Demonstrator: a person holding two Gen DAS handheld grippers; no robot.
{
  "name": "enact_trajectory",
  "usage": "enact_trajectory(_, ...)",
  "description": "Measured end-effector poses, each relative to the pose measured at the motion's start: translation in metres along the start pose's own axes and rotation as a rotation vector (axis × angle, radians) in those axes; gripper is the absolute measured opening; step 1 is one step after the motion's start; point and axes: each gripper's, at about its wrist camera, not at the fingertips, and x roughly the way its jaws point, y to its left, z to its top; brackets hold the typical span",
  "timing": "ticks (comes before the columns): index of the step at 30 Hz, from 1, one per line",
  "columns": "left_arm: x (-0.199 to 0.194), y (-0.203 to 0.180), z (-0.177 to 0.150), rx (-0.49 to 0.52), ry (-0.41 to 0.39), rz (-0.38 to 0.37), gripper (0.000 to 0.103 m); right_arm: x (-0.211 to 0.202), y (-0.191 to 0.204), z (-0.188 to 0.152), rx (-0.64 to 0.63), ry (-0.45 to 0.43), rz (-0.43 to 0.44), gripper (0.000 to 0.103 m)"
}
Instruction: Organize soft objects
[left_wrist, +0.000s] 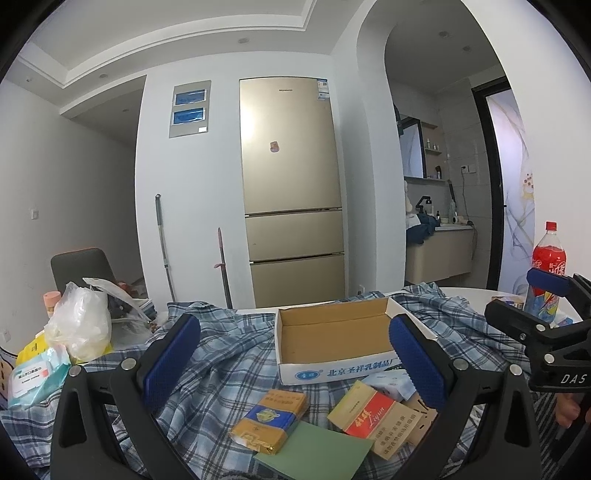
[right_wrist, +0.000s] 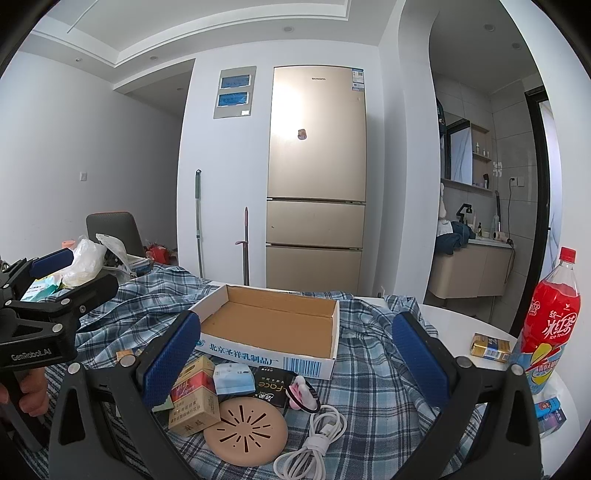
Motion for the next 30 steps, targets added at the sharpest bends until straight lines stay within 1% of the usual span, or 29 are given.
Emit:
enact_trajectory(5, 0.0, 0.0, 0.0, 0.002, -0.001, 0.0, 0.103, 0.0, 0.0, -0.001, 0.001, 0.004, 0.003, 0.103)
enact_trajectory(8, 0.0, 0.001, 0.0, 0.003, 0.002, -0.003, 0.103, 0.002, -0.004, -0.001, 0.021, 0.015, 0.036, 0.103)
enact_trajectory(10, 0.0, 0.001, 0.001, 0.003, 0.002, -0.022, 0.103, 0.002, -0.007, -0.002, 0.037, 0.019, 0.041, 0.103)
enact_trajectory(12, -0.001, 0.001, 0.001, 0.002, -0.003, -0.038, 0.103, 0.004, -0.01, -0.002, 0.047, 0.044, 0.032, 0.103)
enact_trajectory(15, -0.002, -0.002, 0.0, 0.012, -0.01, -0.036, 0.103, 0.004, -0.011, -0.003, 0.057, 0.054, 0.066, 0.103)
enact_trajectory(19, -0.003, -0.005, -0.001, 0.022, -0.013, -0.026, 0.103, 0.002, -0.008, -0.003, 0.043, 0.045, 0.065, 0.103)
enact_trajectory(23, -0.002, -0.005, -0.002, 0.022, -0.015, 0.009, 0.103, -0.001, -0.007, -0.002, 0.042, 0.028, 0.045, 0.103)
enact_trajectory(26, -0.001, -0.005, -0.003, 0.019, -0.005, -0.006, 0.103, -0.002, -0.007, -0.001, 0.045, 0.017, 0.025, 0.103)
enact_trajectory(29, 0.0, -0.006, -0.004, 0.028, -0.003, -0.014, 0.103, -0.002, -0.007, -0.001, 0.043, 0.018, 0.027, 0.096)
enact_trajectory(30, -0.001, -0.008, -0.004, 0.034, -0.005, -0.018, 0.103, -0.001, -0.007, -0.001, 0.043, 0.021, 0.029, 0.096)
